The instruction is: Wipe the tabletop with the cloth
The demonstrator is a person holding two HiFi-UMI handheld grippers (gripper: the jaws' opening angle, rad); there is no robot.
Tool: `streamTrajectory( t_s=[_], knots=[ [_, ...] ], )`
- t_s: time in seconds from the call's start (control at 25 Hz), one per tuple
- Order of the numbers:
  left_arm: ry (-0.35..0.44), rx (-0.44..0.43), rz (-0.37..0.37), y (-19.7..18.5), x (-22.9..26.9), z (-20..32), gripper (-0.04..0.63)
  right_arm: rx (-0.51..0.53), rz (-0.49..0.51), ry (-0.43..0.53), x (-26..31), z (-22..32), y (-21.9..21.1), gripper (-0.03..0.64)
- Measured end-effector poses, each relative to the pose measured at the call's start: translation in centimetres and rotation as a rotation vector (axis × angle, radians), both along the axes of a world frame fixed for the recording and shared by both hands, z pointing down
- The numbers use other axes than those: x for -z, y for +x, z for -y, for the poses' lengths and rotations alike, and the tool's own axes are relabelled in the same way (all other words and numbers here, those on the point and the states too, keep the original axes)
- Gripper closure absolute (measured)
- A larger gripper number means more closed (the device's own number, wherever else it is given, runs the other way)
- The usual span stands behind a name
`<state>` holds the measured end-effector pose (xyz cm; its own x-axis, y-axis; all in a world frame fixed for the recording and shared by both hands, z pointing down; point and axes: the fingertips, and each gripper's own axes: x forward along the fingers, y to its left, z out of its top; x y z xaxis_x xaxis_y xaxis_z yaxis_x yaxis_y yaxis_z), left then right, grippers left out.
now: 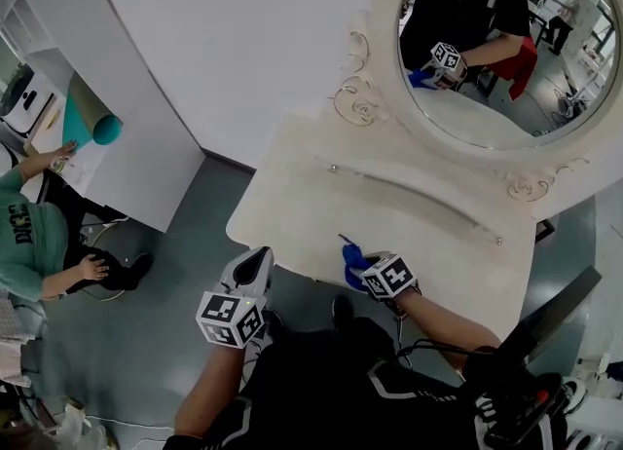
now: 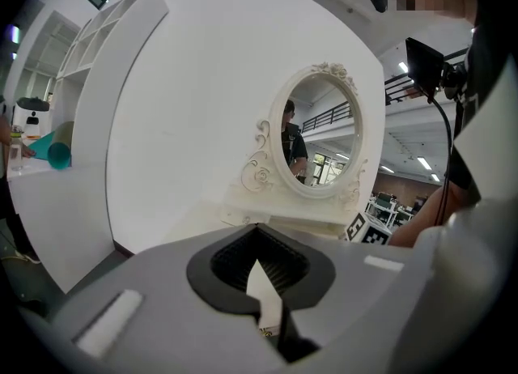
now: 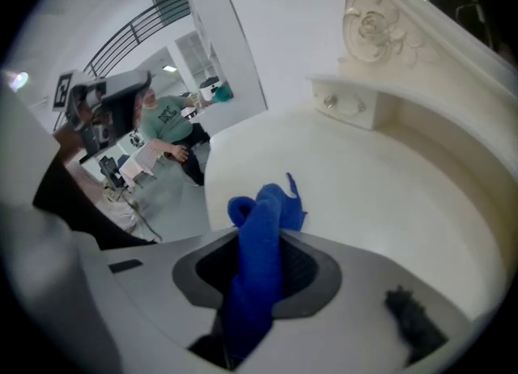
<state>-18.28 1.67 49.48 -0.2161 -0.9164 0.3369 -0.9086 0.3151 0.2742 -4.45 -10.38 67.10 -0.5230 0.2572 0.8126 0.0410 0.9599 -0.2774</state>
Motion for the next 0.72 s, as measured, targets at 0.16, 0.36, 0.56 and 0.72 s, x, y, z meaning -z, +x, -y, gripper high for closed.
streamTrajectory(
  t_s=[0.16,0.36,0.56,0.72],
  knots=[
    [-0.008,0.023,0.000,0.8,-0.1,0.4,0.588,-0.100,0.073,0.102,1.7,7.7,-3.4,0.512],
    [-0.022,0.061,-0.004,2.0,-0.4,1.1,0.588,-0.122,0.037,0.202,1.2,14.4,-5.5,0.512],
    [-0.039,0.112,-0.003,3.0,-0.8,1.0,0.588,-0.076,0.016,0.228,-0.3,15.8,-5.2,0.512],
    [-0.048,0.152,-0.009,3.8,-1.1,0.6,0.588,-0.080,0.040,0.206,-0.7,15.6,-4.4,0.514]
  ],
)
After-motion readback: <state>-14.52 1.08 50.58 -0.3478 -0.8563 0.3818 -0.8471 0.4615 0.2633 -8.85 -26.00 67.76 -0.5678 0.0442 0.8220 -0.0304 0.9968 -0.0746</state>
